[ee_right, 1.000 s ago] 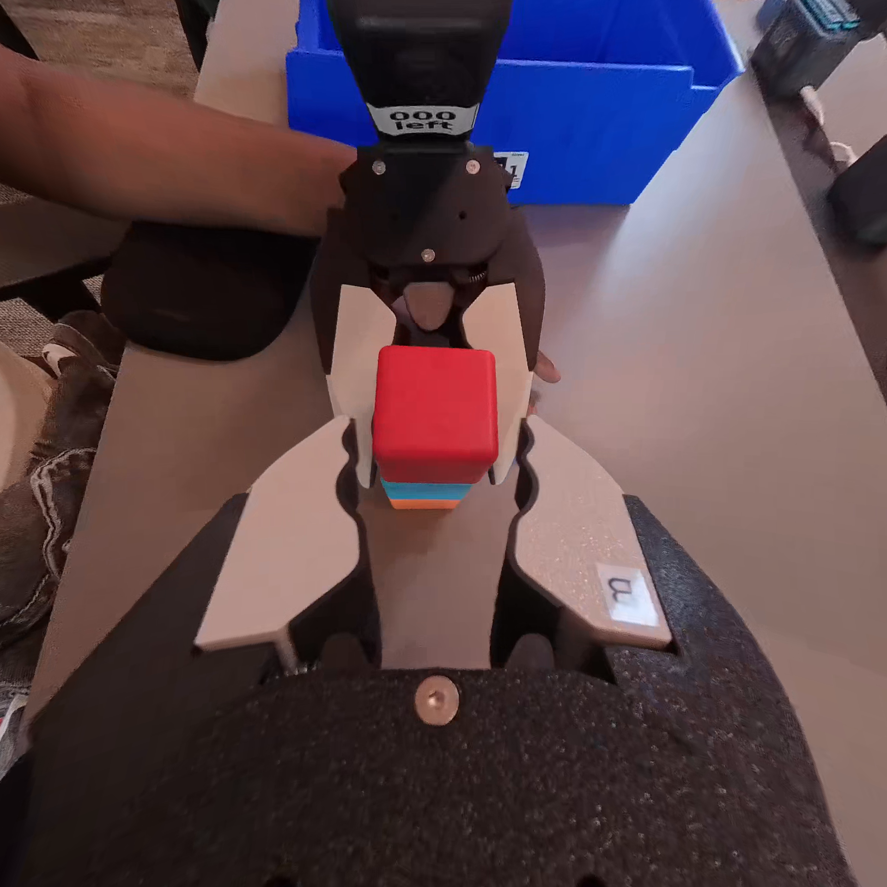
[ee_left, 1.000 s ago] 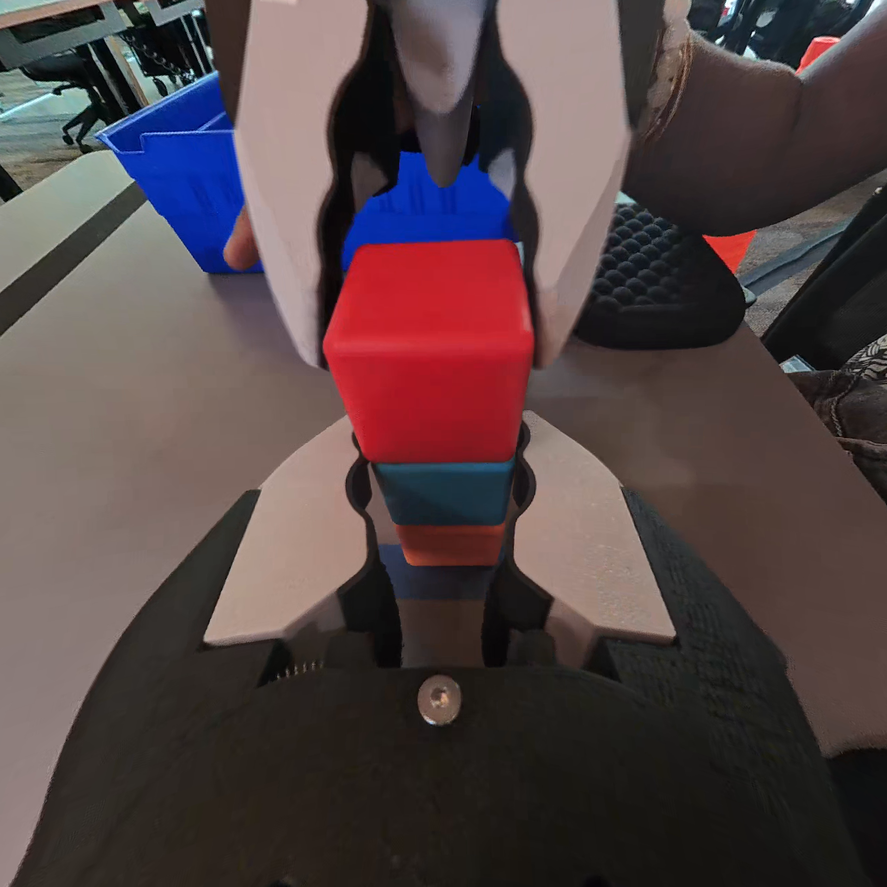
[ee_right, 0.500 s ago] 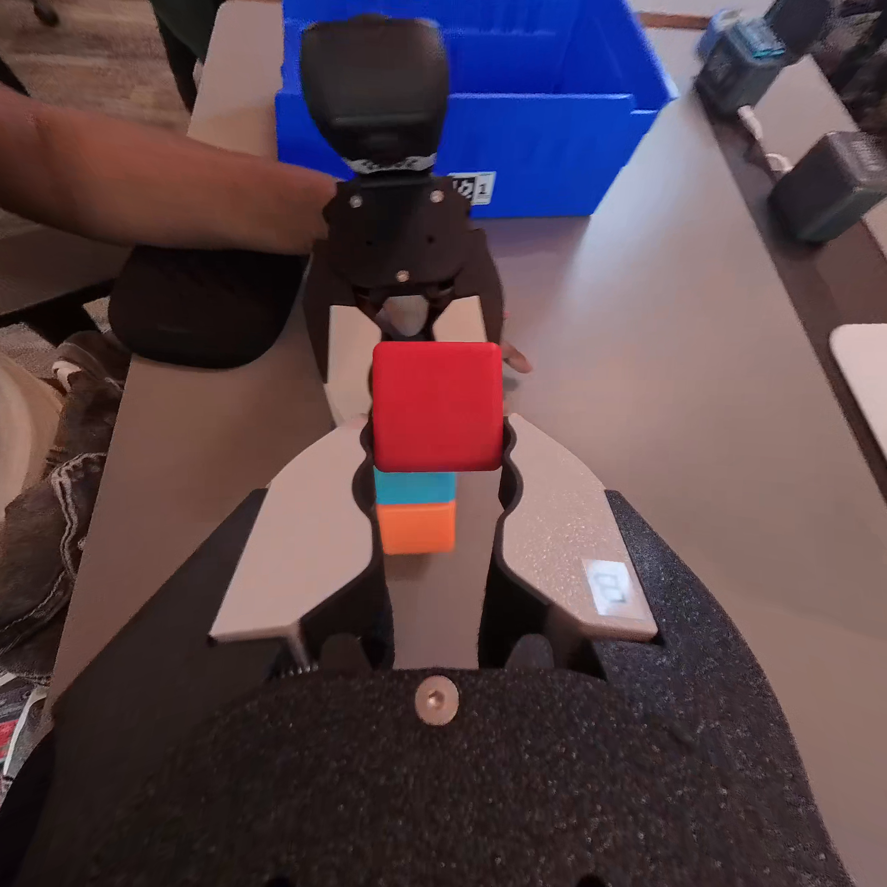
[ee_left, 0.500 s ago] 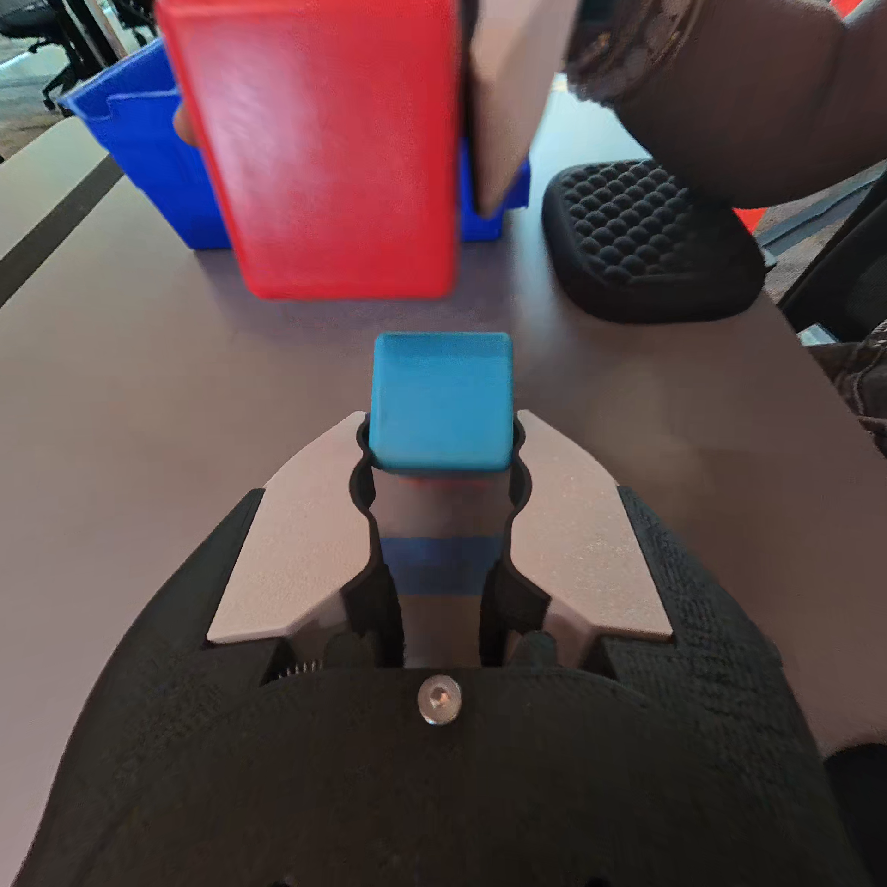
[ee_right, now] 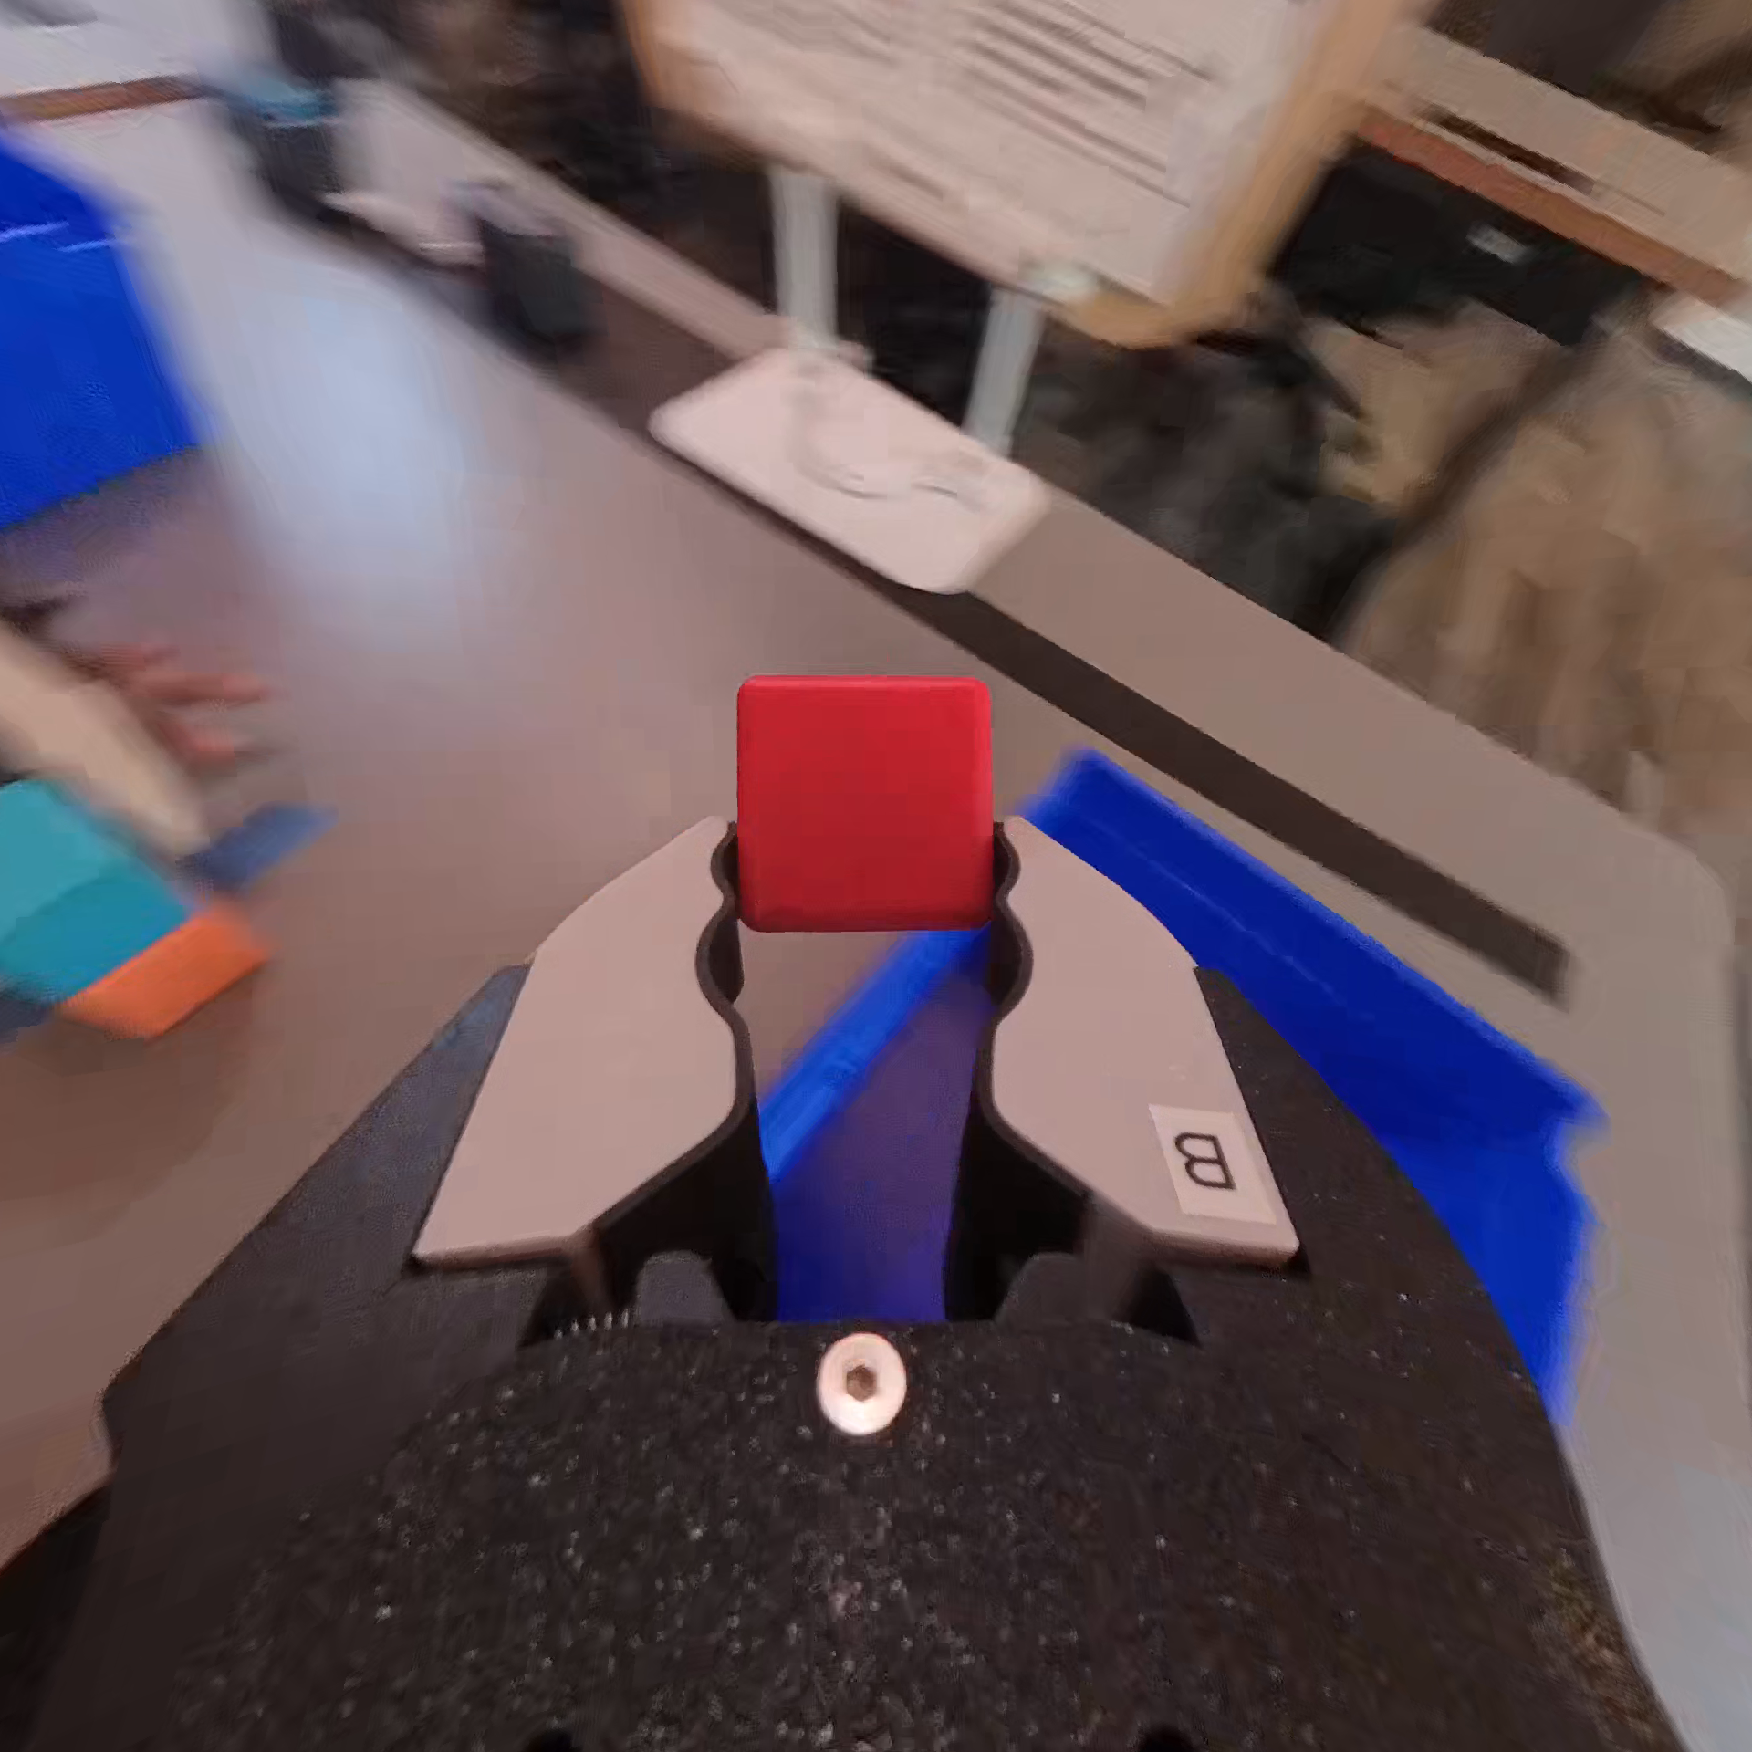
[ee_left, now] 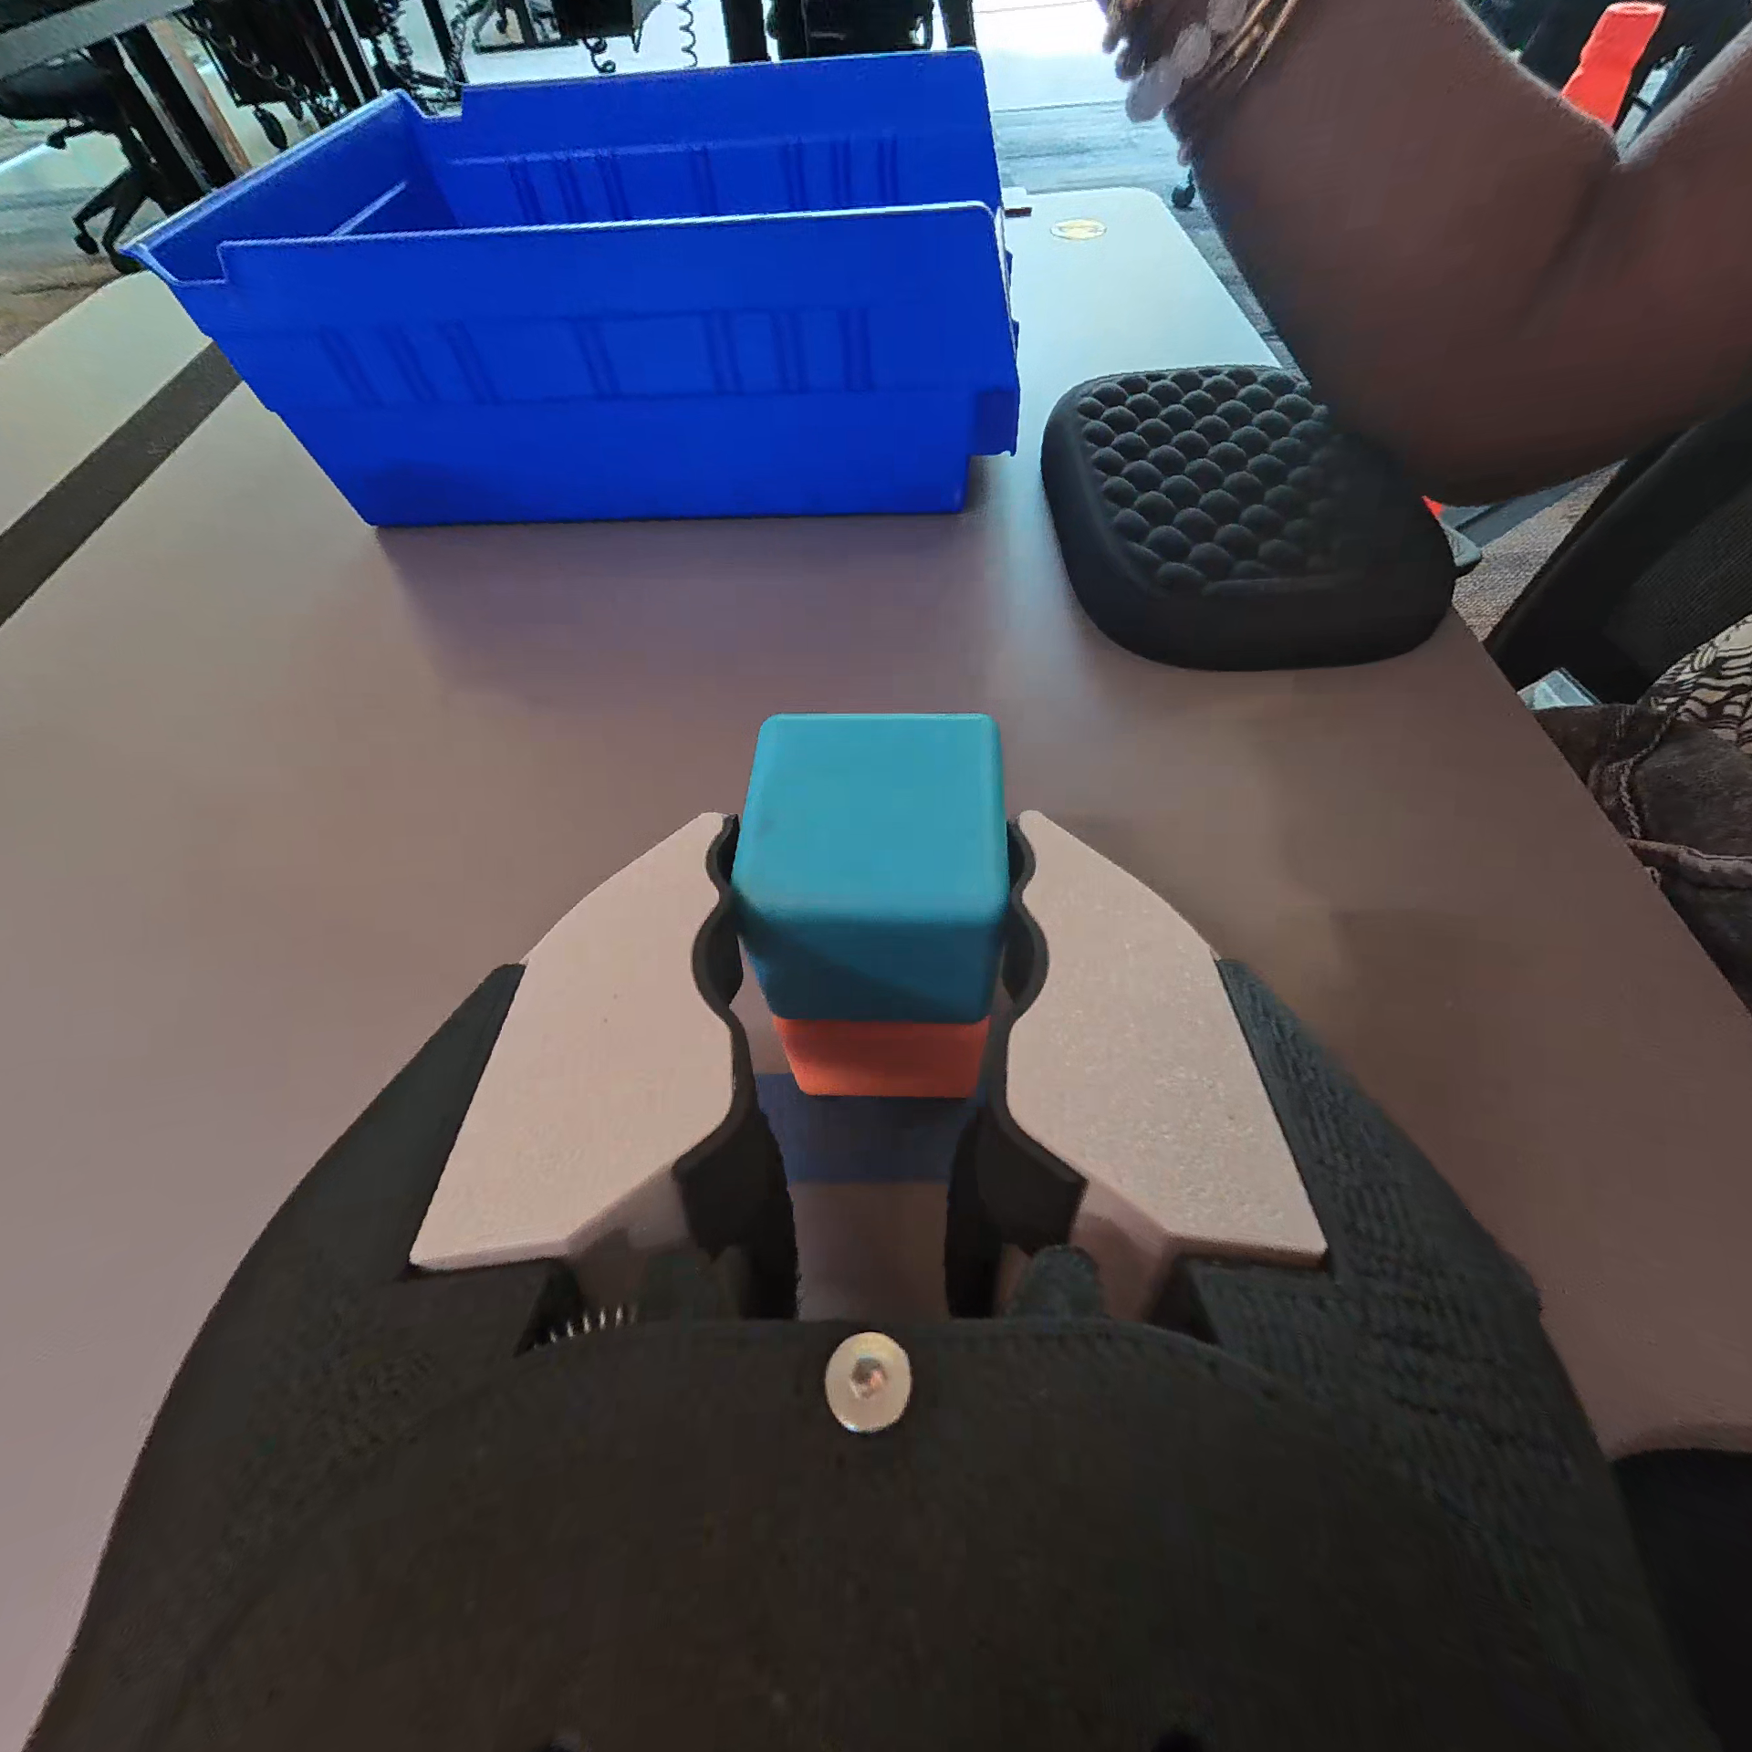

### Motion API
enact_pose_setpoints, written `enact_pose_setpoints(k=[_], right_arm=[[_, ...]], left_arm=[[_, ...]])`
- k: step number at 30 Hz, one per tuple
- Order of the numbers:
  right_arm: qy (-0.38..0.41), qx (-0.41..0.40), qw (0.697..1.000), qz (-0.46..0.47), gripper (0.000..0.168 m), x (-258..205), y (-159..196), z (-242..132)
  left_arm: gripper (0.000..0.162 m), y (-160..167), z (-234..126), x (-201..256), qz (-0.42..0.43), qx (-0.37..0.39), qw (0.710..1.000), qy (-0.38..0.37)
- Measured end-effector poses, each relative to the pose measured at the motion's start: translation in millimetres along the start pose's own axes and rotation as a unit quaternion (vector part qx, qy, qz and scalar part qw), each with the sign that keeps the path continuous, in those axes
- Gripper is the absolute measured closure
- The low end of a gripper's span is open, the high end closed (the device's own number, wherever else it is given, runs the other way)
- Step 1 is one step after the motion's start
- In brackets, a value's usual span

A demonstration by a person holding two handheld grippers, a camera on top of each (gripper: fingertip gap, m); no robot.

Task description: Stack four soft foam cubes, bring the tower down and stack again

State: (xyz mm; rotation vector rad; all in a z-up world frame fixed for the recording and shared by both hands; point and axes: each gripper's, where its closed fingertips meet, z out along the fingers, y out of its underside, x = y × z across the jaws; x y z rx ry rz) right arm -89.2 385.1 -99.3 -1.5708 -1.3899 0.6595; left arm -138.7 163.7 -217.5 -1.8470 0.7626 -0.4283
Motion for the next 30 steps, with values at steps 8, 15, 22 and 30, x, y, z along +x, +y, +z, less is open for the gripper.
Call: enact_pose_setpoints(k=[8, 15, 22, 30], right_arm=[[0.215, -0.15, 0.955, 0.142, 0.119, 89, 118, 4], [0.222, -0.264, 0.922, 0.175, 0.119, 100, 192, 21], [0.219, -0.209, 0.941, 0.152, 0.11, 103, 171, 13], [-0.12, 0.117, 0.985, -0.034, 0.083, -55, 1, 5]], left_arm=[[0.104, 5, 2, -1, 0.013, -0.013, 1.0, -0.008], [0.091, 6, -2, -1, 0.014, -0.019, 1.0, -0.008], [0.077, 31, 3, 0, 0.006, -0.083, 0.996, 0.002], [0.085, 47, 7, 1, 0.01, -0.126, 0.992, 0.007]])
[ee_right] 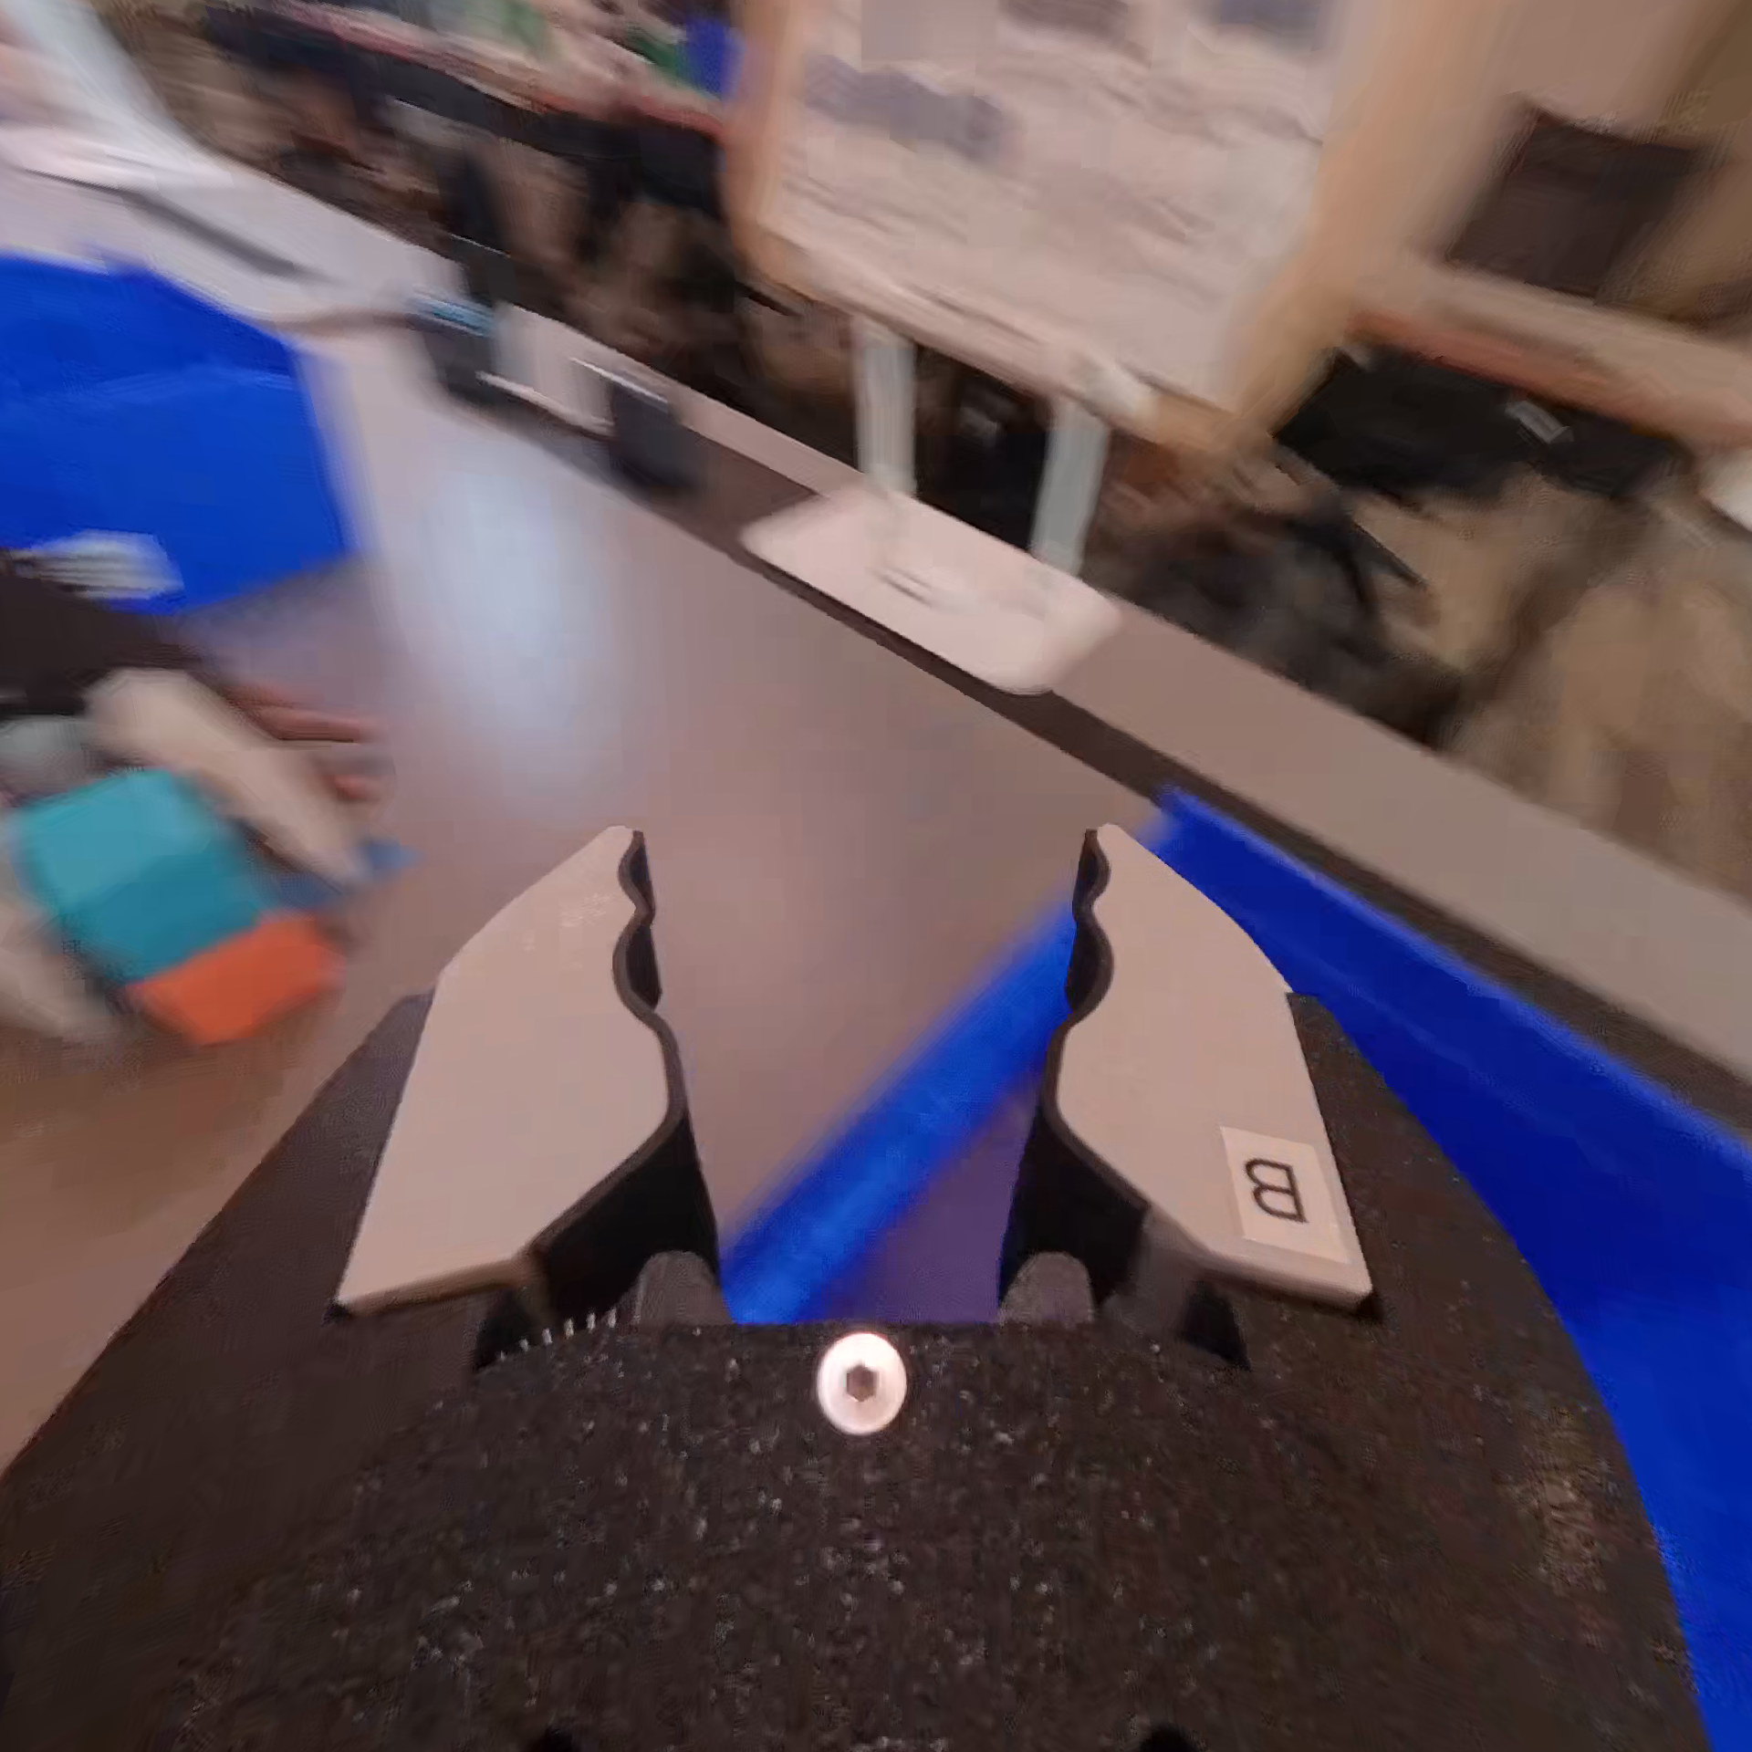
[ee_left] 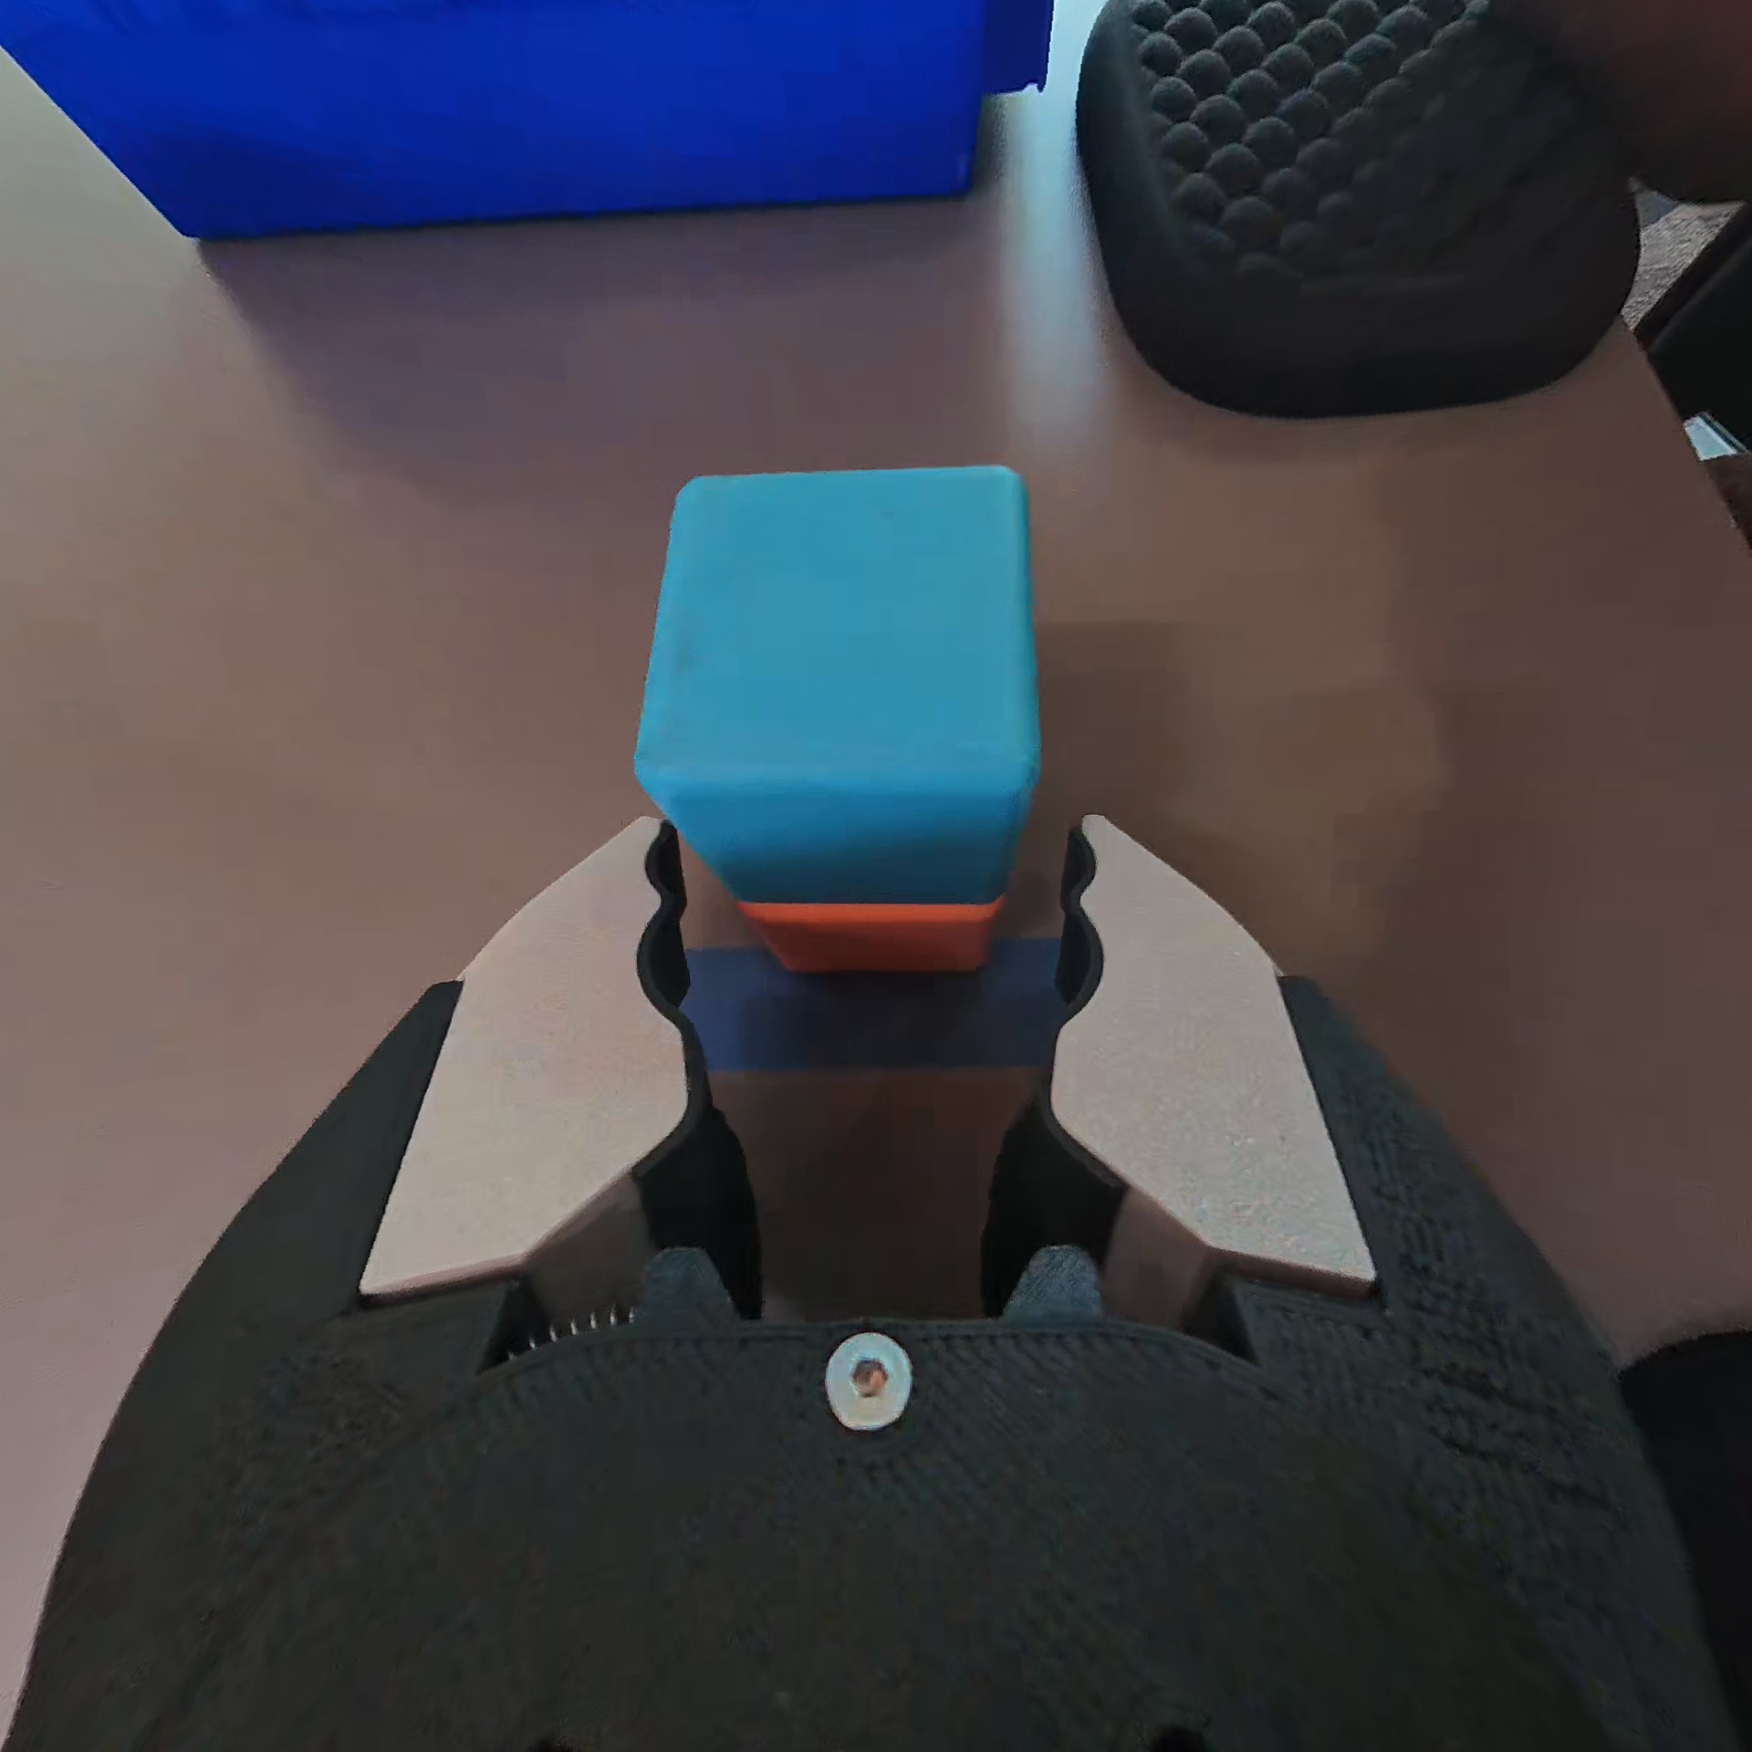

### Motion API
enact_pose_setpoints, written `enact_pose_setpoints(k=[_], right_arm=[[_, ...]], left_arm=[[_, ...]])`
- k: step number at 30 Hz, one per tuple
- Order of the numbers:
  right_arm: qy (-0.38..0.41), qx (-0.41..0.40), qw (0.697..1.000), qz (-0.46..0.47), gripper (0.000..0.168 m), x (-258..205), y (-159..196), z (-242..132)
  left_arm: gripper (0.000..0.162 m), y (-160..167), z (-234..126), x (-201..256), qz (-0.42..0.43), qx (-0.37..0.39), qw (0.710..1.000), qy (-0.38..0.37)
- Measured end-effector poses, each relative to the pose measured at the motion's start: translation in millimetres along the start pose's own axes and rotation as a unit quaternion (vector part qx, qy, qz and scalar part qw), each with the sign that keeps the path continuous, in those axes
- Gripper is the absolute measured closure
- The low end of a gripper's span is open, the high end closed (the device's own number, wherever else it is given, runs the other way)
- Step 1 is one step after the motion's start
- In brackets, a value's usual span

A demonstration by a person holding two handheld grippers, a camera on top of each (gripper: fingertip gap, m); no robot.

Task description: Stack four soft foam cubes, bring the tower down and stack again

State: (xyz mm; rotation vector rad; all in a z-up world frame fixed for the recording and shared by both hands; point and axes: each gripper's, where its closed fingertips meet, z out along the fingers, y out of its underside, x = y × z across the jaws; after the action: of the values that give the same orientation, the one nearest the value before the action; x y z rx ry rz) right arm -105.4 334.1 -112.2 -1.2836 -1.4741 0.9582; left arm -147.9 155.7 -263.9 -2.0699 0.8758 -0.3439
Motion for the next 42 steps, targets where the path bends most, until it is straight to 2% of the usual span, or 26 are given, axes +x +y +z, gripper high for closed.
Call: enact_pose_setpoints(k=[1, 3, 5, 7, 10, 12, 15, 31, 42], right_arm=[[-0.066, 0.013, 0.997, -0.031, 0.083, -36, -15, 6], [-0.189, -0.011, 0.978, -0.092, 0.083, -103, -24, 15], [-0.275, -0.079, 0.95, -0.13, 0.086, -153, -12, 26], [-0.31, -0.157, 0.925, -0.157, 0.093, -177, 11, 43], [-0.325, -0.237, 0.897, -0.181, 0.099, -190, 41, 66], [-0.337, -0.258, 0.887, -0.185, 0.101, -197, 51, 74], [-0.341, -0.267, 0.881, -0.189, 0.12, -203, 59, 78], [-0.348, -0.234, 0.891, -0.176, 0.12, -200, 55, 70], [-0.351, -0.246, 0.886, -0.177, 0.12, -198, 60, 66]], left_arm=[[0.085, 1, 1, 0, 0.0, -0.004, 1.0, -0.001], [0.087, 3, 3, 0, 0.003, -0.014, 1.0, -0.002], [0.087, 6, 5, 1, 0.007, -0.026, 1.0, -0.002], [0.087, 6, 6, 0, 0.003, -0.026, 1.0, -0.003], [0.087, -3, 3, -2, -0.012, 0.006, 1.0, -0.004], [0.09, -5, 2, -1, -0.016, 0.012, 1.0, -0.002], [0.104, 0, 6, -1, -0.007, -0.011, 1.0, -0.007], [0.106, -9, 4, 2, -0.003, 0.004, 1.0, -0.008], [0.106, -9, 8, 5, 0.0, 0.0, 1.0, -0.001]])
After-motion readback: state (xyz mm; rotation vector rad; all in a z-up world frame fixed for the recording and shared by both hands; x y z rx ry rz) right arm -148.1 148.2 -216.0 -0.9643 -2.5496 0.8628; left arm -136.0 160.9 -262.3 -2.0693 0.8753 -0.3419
